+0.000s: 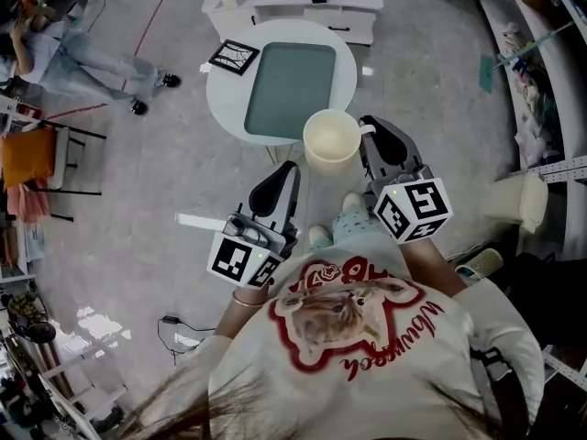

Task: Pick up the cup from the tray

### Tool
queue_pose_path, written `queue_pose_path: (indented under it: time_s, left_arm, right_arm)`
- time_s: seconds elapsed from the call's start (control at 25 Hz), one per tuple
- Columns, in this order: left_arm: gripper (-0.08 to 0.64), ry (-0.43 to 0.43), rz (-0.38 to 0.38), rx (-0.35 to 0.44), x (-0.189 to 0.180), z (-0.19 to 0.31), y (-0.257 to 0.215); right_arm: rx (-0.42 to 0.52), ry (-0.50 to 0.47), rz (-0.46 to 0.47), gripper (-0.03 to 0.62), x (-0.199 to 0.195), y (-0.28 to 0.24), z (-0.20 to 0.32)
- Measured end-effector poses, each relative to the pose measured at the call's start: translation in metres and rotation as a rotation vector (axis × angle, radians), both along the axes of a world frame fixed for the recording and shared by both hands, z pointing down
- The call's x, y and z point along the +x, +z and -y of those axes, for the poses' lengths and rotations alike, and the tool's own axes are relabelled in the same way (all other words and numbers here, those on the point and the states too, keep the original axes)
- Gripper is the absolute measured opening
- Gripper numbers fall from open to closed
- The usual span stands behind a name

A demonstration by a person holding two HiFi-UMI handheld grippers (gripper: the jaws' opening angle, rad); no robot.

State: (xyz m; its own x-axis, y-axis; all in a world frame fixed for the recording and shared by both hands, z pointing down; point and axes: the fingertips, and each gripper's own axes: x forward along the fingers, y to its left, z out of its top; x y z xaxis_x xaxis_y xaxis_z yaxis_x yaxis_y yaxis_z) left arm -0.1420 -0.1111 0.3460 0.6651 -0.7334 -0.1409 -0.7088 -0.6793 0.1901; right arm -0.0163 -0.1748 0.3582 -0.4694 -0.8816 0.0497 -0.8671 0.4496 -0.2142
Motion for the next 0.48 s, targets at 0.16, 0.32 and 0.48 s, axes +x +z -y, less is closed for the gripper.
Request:
queue_pose_path:
  time_s: [0.16,0.32,0.48]
  left_arm:
    - [0.018,0.011,0.009,0.022,0.008,-0.010,-0.005]
    - [0.018,0.013,0.017,0.036,0.021,-0.017,-0.012]
    - [0.018,0.002,0.018,0.046,0.035,-0.031,-0.022]
  right_arm:
    - [0.019,-0.004,0.014,0.046,0.007,-0.014,-0.018]
    - [0.041,-0.021,0.023,0.046,0.018,-0.027,-0.031]
    - [0.055,-0.032,0.038,0.046,0.033,-0.040,-0.050]
